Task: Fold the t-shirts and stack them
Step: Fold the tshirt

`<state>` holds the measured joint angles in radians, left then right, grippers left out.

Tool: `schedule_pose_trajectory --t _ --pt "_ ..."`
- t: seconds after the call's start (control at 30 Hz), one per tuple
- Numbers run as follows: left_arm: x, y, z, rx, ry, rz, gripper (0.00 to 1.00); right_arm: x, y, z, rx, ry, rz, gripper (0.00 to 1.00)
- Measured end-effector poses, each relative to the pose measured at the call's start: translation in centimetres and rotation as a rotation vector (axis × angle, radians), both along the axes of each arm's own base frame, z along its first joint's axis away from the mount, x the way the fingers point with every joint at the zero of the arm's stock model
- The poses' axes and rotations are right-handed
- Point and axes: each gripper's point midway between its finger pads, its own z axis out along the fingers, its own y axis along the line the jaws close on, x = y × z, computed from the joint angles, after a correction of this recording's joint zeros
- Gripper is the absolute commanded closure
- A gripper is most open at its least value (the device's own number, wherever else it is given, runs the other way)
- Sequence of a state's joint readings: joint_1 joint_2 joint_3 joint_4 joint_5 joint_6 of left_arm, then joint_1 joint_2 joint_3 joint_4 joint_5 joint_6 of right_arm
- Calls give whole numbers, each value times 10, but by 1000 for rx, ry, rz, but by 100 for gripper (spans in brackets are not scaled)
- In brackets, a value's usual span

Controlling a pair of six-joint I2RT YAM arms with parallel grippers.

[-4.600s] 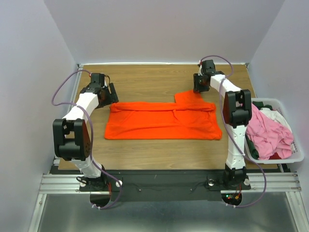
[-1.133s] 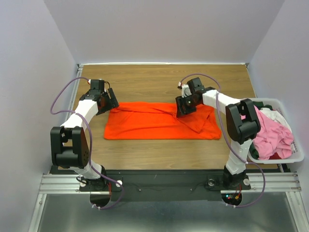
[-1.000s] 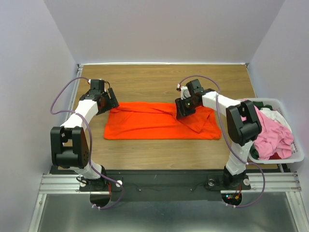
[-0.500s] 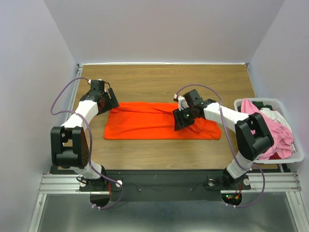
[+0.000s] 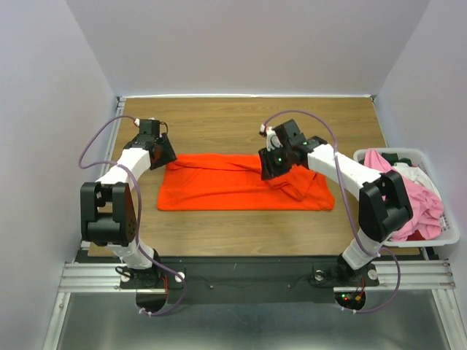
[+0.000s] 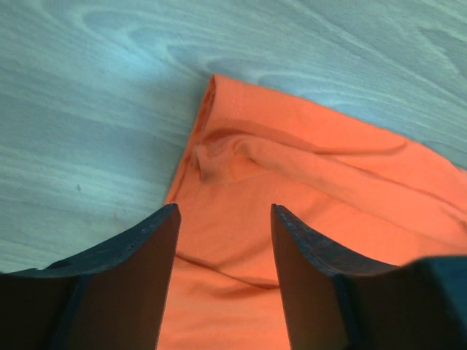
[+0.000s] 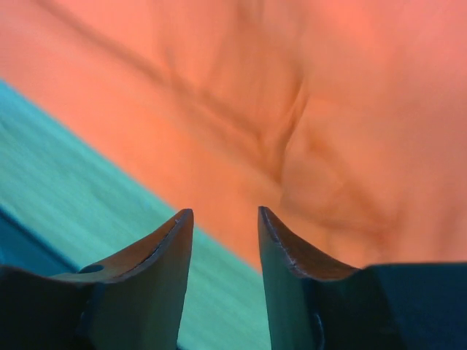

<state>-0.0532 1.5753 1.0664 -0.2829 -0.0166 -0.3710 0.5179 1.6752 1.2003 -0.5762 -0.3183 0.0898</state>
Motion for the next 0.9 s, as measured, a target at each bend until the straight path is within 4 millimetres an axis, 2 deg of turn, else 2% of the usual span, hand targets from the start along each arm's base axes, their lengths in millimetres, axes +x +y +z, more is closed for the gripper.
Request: schedule_pose_trajectory --t 0.13,0.23,0.3,0.47,0.6,0.7,0.9 --pt "8 7 -4 56 -3 -25 41 50 12 36 -4 -159 -15 60" --pt "11 12 -3 93 -9 -45 38 78 21 39 -22 -209 -7 59" --pt "14 13 -1 106 -18 -60 37 95 27 27 -45 -215 7 59" --pt "20 13 -4 117 -21 -76 37 113 36 -10 -88 -182 62 58" --pt "20 13 -9 117 -7 -79 37 119 43 -27 -92 -165 102 57" --pt "20 13 -9 116 -7 -78 37 121 49 -28 -81 -169 130 57" --pt "20 12 -10 109 -5 -72 37 127 71 -11 -34 -215 180 57"
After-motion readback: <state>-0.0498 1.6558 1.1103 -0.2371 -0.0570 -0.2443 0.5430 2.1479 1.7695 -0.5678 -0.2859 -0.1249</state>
